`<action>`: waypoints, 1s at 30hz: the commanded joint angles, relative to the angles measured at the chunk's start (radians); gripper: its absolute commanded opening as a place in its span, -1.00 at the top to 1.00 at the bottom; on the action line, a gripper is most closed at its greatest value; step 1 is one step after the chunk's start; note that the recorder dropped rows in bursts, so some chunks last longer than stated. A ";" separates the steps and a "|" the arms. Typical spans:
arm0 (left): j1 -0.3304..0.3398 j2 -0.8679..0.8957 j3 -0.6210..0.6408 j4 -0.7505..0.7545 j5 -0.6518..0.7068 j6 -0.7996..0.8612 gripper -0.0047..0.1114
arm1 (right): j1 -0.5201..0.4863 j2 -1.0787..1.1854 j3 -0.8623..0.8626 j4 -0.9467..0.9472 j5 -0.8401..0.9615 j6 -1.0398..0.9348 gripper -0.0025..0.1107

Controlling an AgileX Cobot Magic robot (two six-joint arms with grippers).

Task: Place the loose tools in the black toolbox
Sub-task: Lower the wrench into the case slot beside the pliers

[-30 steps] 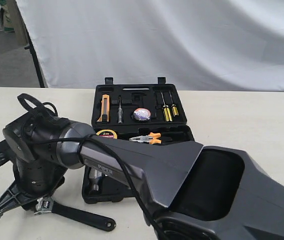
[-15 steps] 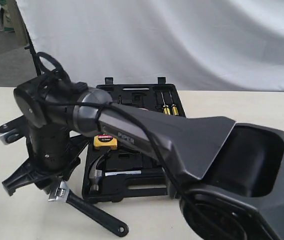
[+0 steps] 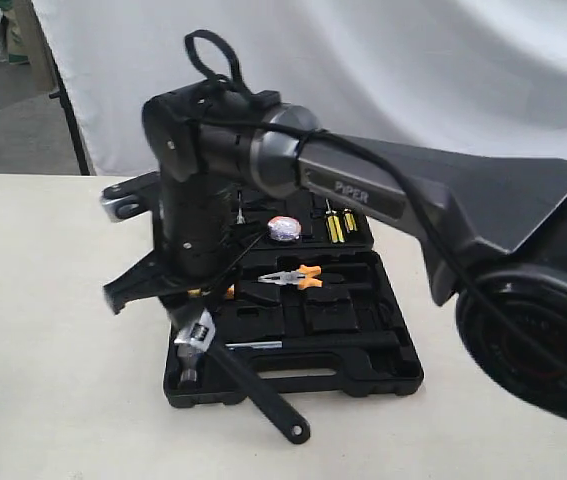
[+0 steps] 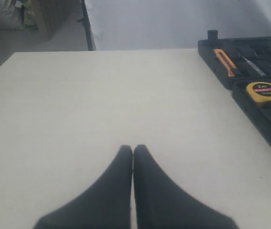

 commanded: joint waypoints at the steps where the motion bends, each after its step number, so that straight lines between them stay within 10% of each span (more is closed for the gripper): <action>1: 0.025 -0.003 -0.003 0.004 -0.007 -0.005 0.91 | -0.097 -0.012 0.007 -0.016 0.003 -0.012 0.96; 20: 0.025 -0.003 -0.003 0.004 -0.007 -0.005 0.91 | -0.196 0.058 0.007 -0.016 -0.192 -0.528 0.96; 30: 0.025 -0.003 -0.003 0.004 -0.007 -0.005 0.91 | -0.196 0.018 0.007 -0.024 -0.137 -0.187 0.93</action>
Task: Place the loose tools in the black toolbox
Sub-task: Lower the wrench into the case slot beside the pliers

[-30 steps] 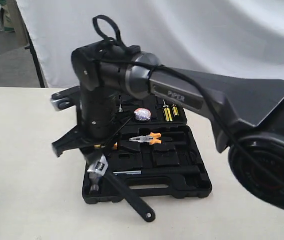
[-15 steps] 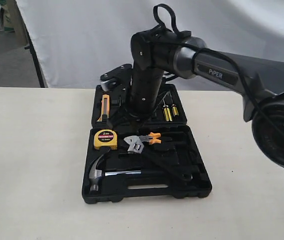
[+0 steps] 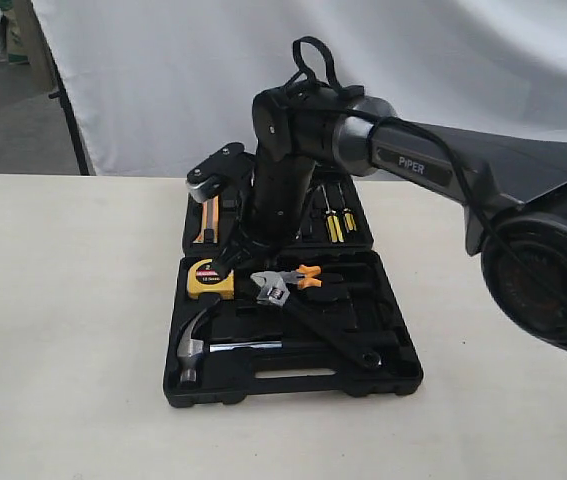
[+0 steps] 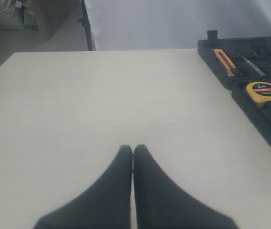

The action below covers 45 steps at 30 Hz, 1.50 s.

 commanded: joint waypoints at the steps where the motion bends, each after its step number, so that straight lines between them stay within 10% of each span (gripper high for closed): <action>1: 0.025 -0.003 -0.003 0.004 -0.007 -0.005 0.91 | 0.008 -0.033 0.000 -0.059 0.020 0.328 0.78; 6: 0.025 -0.003 -0.003 0.004 -0.007 -0.005 0.91 | 0.041 -0.020 0.000 -0.123 0.083 0.390 -0.12; 16: 0.025 -0.003 -0.003 0.004 -0.007 -0.005 0.91 | -0.045 0.078 0.000 0.048 0.058 0.460 -0.14; 25: 0.025 -0.003 -0.003 0.004 -0.007 -0.005 0.91 | -0.024 0.083 -0.009 0.050 0.066 0.370 0.97; 45: 0.025 -0.003 -0.003 0.004 -0.007 -0.005 0.91 | 0.038 0.083 -0.099 0.047 0.158 -0.111 0.96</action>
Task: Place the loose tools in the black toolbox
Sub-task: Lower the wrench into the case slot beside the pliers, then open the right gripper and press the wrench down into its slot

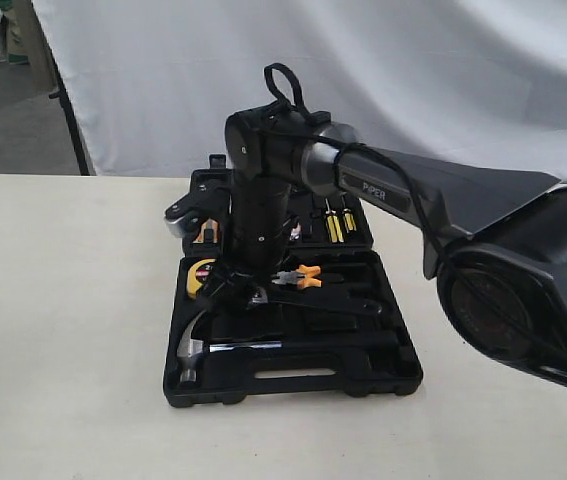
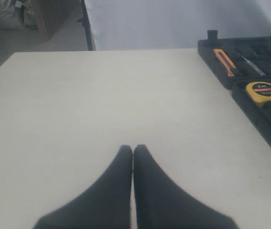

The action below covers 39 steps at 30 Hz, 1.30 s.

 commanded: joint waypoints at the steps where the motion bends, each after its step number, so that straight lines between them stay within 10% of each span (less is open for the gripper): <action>1: 0.025 -0.003 -0.003 0.004 -0.007 -0.005 0.91 | -0.005 -0.009 -0.007 -0.024 0.008 -0.026 0.96; 36: 0.025 -0.003 -0.003 0.004 -0.007 -0.005 0.91 | 0.007 -0.028 0.064 -0.059 0.008 -0.102 0.96; 39: 0.025 -0.003 -0.003 0.004 -0.007 -0.005 0.91 | 0.017 -0.028 0.064 -0.105 0.008 -0.063 0.62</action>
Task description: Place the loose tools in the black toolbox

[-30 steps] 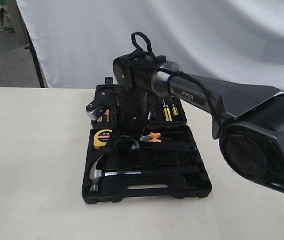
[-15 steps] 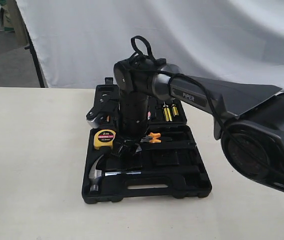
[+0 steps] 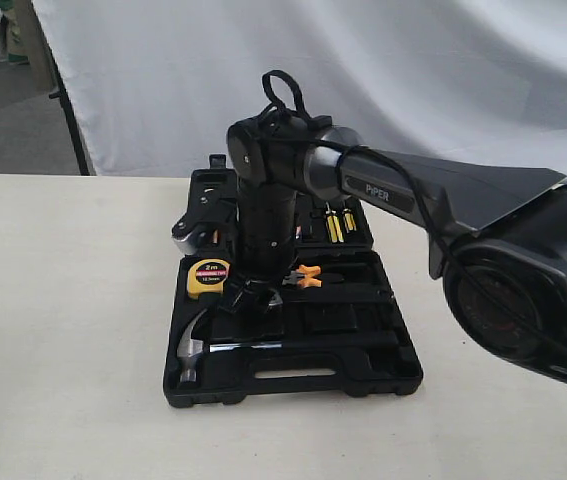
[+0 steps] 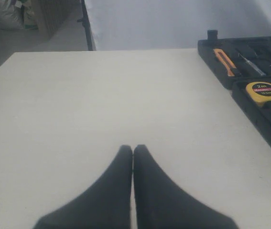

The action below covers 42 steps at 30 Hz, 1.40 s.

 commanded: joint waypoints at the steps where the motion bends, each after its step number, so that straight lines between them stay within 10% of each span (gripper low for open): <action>1: 0.025 -0.003 -0.003 0.004 -0.007 -0.005 0.91 | 0.019 -0.011 0.006 -0.050 0.015 0.048 0.48; 4: 0.025 -0.003 -0.003 0.004 -0.007 -0.005 0.91 | 0.029 -0.022 0.003 -0.048 0.015 0.036 -0.04; 10: 0.025 -0.003 -0.003 0.004 -0.007 -0.005 0.91 | 0.027 -0.130 0.003 -0.037 0.015 0.034 -0.09; 18: 0.025 -0.003 -0.003 0.004 -0.007 -0.005 0.91 | 0.027 -0.057 0.003 -0.039 0.015 0.093 0.93; 42: 0.025 -0.003 -0.003 0.004 -0.007 -0.005 0.91 | -0.001 -0.209 0.003 -0.097 0.015 0.222 0.96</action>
